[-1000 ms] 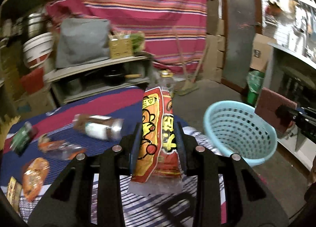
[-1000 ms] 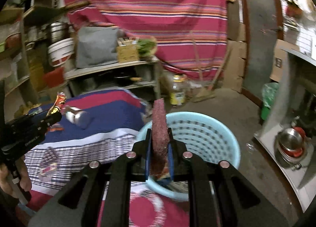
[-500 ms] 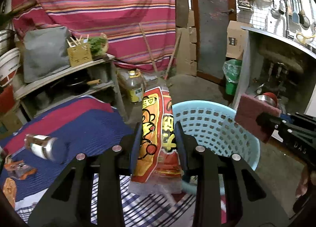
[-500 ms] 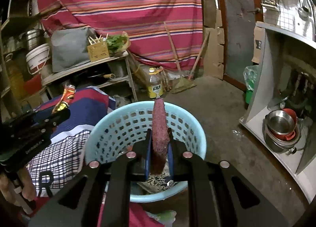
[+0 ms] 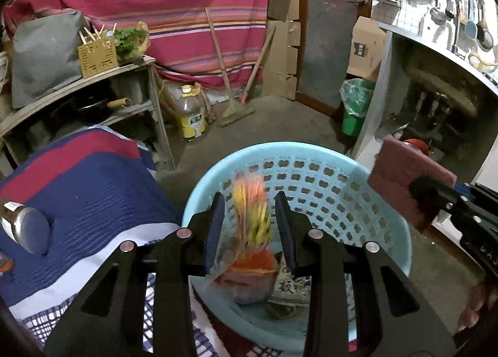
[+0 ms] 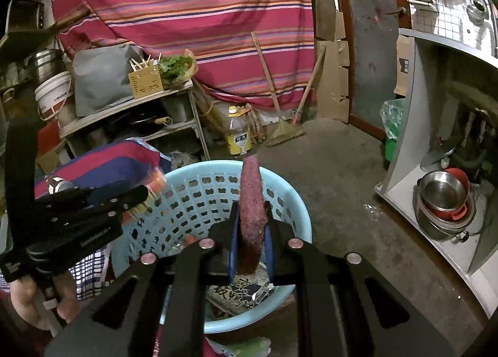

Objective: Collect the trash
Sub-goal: 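Release the orange snack bag into the basket with the left tool while the right tool releases the brown pad, then move both open tools back toward the trash on the table, then grasp the small orange snack bag with the left tool while the right tool grasps the clear plastic wrapper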

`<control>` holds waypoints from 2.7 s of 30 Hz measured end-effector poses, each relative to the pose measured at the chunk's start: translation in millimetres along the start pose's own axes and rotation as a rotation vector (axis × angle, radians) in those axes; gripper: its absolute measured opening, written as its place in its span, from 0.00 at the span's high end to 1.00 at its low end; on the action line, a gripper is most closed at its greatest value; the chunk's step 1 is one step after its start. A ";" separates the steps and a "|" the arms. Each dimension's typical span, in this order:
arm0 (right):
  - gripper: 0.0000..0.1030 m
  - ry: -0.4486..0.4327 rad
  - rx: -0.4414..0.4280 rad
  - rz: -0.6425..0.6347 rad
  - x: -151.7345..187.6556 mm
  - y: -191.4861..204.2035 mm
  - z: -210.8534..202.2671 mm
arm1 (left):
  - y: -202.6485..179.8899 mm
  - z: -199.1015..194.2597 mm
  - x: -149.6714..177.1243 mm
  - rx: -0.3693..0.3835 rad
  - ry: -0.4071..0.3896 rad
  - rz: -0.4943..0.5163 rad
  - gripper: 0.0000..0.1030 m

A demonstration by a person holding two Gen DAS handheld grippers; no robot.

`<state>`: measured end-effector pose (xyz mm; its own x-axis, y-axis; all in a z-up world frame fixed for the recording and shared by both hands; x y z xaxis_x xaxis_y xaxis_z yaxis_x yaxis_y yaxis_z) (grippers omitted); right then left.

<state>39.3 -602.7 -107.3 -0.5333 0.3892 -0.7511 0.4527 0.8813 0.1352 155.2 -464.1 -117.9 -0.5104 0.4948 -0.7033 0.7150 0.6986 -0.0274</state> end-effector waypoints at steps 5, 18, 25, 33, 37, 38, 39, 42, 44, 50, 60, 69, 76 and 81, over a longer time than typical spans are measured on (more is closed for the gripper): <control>0.86 0.005 -0.001 0.001 1.0 0.5 0.7 | 15.0 -9.7 0.9 -0.013 -0.007 -0.033 0.41; 0.83 0.005 -0.010 -0.010 3.1 26.3 16.4 | 88.6 -82.9 25.0 -0.192 -0.093 -0.113 0.06; 0.32 0.006 0.043 0.007 4.8 30.6 19.8 | 137.3 -127.3 48.1 -0.279 -0.108 -0.139 0.05; 0.24 -0.087 -0.065 -0.096 9.0 93.2 -20.9 | 199.6 -190.4 83.9 -0.412 -0.128 -0.144 0.05; 0.24 -0.101 -0.141 -0.147 9.6 139.7 -38.2 | 237.7 -215.4 103.1 -0.487 -0.133 -0.168 0.05; 0.24 -0.104 -0.166 -0.160 9.3 154.9 -42.5 | 245.0 -219.3 106.4 -0.496 -0.134 -0.180 0.05; 0.24 -0.102 -0.184 -0.172 8.9 166.7 -45.3 | 255.6 -224.7 111.5 -0.503 -0.139 -0.198 0.05; 0.24 -0.083 -0.234 -0.198 9.0 205.4 -48.7 | 281.3 -238.0 124.2 -0.582 -0.171 -0.201 0.05; 0.24 -0.073 -0.245 -0.227 10.9 226.1 -49.6 | 296.7 -241.3 135.2 -0.603 -0.171 -0.208 0.05; 0.21 -0.087 -0.249 -0.352 11.9 293.1 -59.5 | 350.7 -232.9 172.6 -0.566 -0.072 -0.315 0.05; 0.21 -0.050 -0.293 -0.396 20.1 375.2 -33.9 | 413.0 -213.5 211.6 -0.557 0.024 -0.519 0.06; 0.21 -0.001 -0.293 -0.355 25.3 377.5 5.3 | 422.0 -176.1 231.4 -0.479 0.164 -0.548 0.17; 0.21 0.005 -0.263 -0.407 23.3 374.9 23.1 | 429.8 -172.5 237.2 -0.528 0.204 -0.578 0.45; 0.21 0.053 -0.277 -0.429 33.3 380.4 37.3 | 441.0 -184.4 236.9 -0.524 0.190 -0.626 0.79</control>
<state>220.4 -264.6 -105.0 -0.6681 -0.0168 -0.7439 -0.0178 0.9998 -0.0066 261.5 56.5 -165.6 -0.8445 -0.0183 -0.5352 -0.0177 0.9998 -0.0062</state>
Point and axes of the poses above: each gripper's, at about its wrist camera, not at the fingertips, and z roughly the way its jaws point, y to its left, x to its underside, the point moved 6 cm from there along z, roughly the way its jaws point, and after that the axes turned 7 degrees about y, right-handed, at the moved point
